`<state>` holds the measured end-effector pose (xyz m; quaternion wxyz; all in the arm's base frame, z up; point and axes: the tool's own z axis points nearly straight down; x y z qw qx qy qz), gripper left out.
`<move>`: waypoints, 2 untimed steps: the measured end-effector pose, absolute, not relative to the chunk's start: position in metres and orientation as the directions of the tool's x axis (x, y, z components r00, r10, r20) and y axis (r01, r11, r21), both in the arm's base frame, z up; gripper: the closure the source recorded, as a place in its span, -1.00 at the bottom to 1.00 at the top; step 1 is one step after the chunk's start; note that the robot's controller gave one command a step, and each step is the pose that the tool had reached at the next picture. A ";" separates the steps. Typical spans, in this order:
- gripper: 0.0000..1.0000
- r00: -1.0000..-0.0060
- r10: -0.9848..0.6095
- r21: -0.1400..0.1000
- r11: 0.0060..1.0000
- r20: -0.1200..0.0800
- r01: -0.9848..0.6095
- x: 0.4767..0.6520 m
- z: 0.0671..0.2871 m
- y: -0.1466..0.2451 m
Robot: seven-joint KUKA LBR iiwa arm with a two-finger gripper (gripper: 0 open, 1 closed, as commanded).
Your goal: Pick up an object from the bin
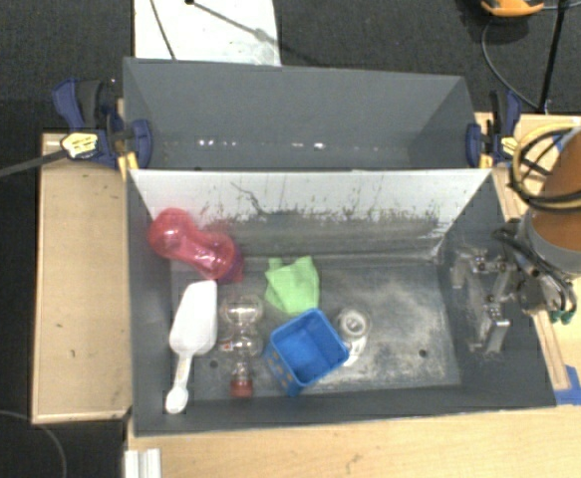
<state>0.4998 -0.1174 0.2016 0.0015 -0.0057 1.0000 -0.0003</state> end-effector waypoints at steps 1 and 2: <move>-1.00 -1.000 -0.013 -0.001 1.000 -0.003 -0.013 0.500 0.202 -0.117; -1.00 -1.000 0.020 0.001 1.000 -0.007 0.020 0.509 0.105 -0.018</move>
Offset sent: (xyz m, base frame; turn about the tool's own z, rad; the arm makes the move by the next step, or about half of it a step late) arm 0.0100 0.1350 -0.1316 0.0318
